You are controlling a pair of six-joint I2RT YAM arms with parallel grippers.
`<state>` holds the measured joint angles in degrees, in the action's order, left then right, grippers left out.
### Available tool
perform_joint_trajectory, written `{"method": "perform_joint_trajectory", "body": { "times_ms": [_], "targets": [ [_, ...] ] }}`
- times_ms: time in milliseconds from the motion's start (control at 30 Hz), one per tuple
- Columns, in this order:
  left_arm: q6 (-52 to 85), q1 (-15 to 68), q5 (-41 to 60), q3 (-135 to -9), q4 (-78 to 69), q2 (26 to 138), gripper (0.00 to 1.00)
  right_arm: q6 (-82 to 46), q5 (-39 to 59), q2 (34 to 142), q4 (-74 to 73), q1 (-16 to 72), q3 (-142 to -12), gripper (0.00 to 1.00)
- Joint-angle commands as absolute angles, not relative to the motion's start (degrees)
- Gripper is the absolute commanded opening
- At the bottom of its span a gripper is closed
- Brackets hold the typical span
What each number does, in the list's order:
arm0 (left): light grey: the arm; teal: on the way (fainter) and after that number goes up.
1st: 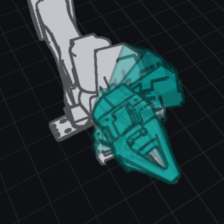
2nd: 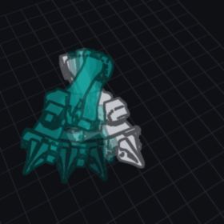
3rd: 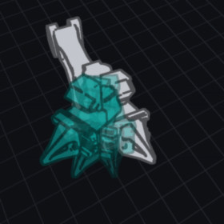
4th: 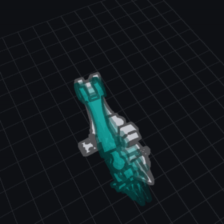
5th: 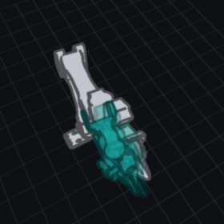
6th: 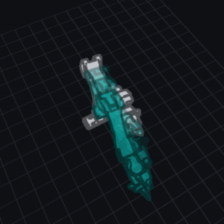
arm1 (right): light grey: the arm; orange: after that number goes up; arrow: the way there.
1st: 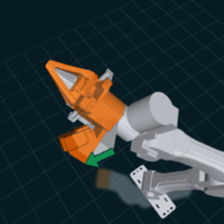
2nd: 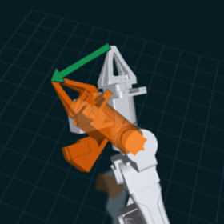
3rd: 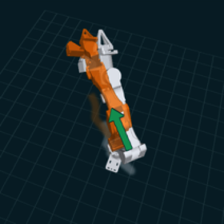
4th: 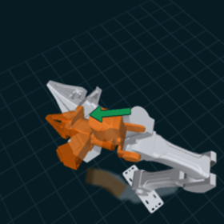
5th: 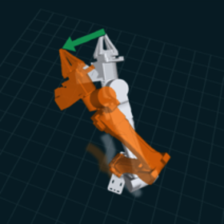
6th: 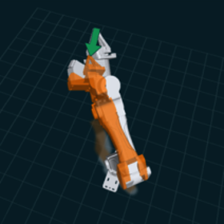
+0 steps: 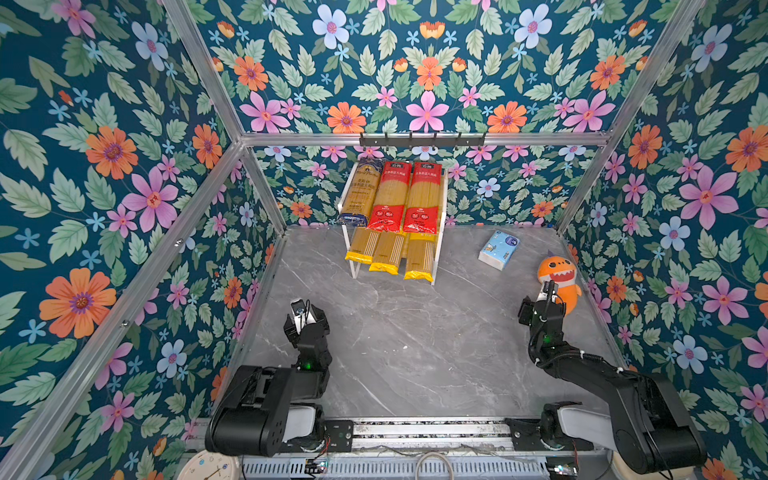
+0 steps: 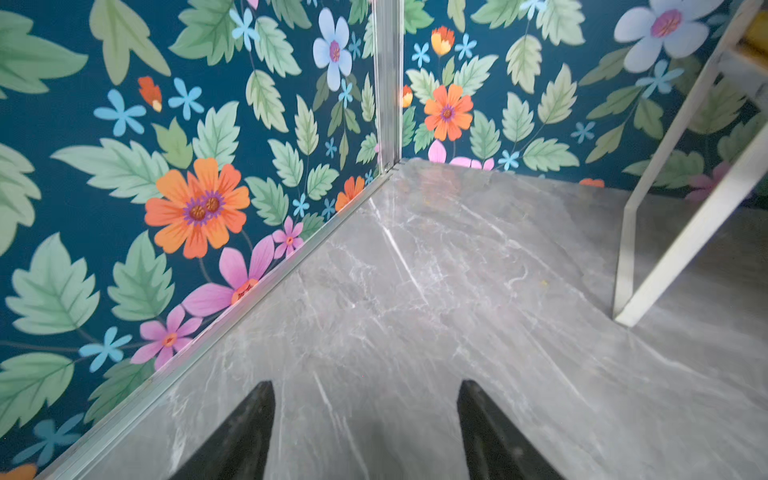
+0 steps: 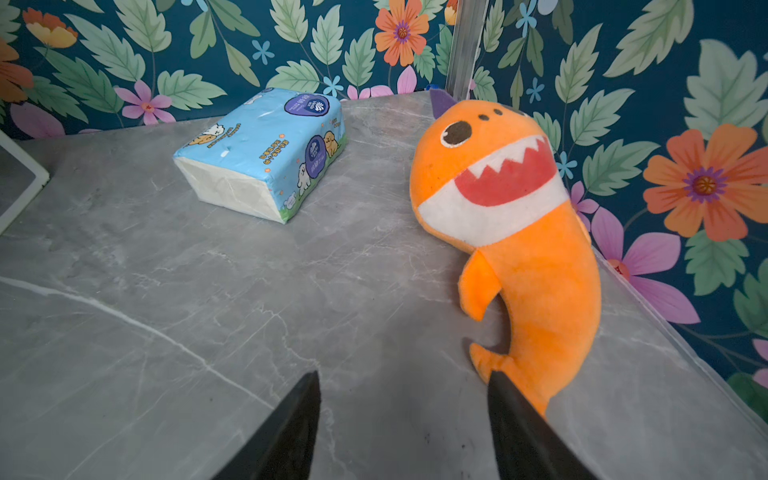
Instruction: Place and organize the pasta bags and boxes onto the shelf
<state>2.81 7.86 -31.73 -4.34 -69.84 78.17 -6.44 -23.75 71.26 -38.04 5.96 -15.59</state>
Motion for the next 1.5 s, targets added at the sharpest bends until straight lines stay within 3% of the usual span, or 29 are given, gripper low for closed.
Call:
{"method": "perform_joint_trajectory", "body": {
  "times_ms": [0, 167, 300, 400, 467, 600, 700, 767, 1033, 1233, 1467],
  "targets": [
    [0.7, 7.5, -27.7, -6.1, -82.4, 83.3, 0.71, -2.7, -21.1, 73.1, -48.9, 5.8, -14.8, 0.65],
    [-0.2, 7.4, -24.7, -8.9, -81.5, 87.7, 0.72, 0.0, -19.0, 81.8, -65.6, 5.4, -12.0, 0.65],
    [-0.3, 7.2, -23.9, -11.1, -77.7, 88.1, 0.73, -2.2, -16.6, 80.0, -58.6, 4.1, -13.3, 0.65],
    [-0.3, 7.1, -23.3, -13.4, -74.0, 88.6, 0.73, -1.0, -16.6, 86.0, -66.0, 3.5, -13.7, 0.69],
    [0.0, 6.7, -22.4, -14.1, -72.2, 88.4, 0.73, -3.1, -15.0, 82.6, -55.1, 3.0, -15.6, 0.71],
    [0.6, 5.7, -20.3, -15.0, -70.7, 89.0, 0.73, -3.6, -14.5, 83.3, -55.4, 2.3, -16.1, 0.81],
    [0.5, 4.6, -18.8, -15.1, -75.9, 93.3, 0.75, -2.8, -14.6, 84.4, -57.7, 2.3, -15.7, 0.99],
    [1.5, 4.4, -17.8, -15.6, -70.2, 91.1, 0.76, -3.4, -14.5, 83.8, -56.6, 2.3, -15.9, 0.99],
    [1.8, 3.5, -16.2, -15.8, -71.1, 91.8, 0.81, -3.3, -14.8, 84.1, -57.5, 2.3, -15.8, 0.99],
    [1.8, 3.4, -16.1, -15.7, -71.5, 91.9, 1.0, -3.3, -14.8, 84.1, -57.5, 2.3, -15.9, 0.99],
    [1.8, 3.4, -16.1, -15.7, -71.5, 91.8, 1.0, -3.3, -14.8, 84.1, -57.5, 2.3, -15.8, 0.99]
  ]
}}
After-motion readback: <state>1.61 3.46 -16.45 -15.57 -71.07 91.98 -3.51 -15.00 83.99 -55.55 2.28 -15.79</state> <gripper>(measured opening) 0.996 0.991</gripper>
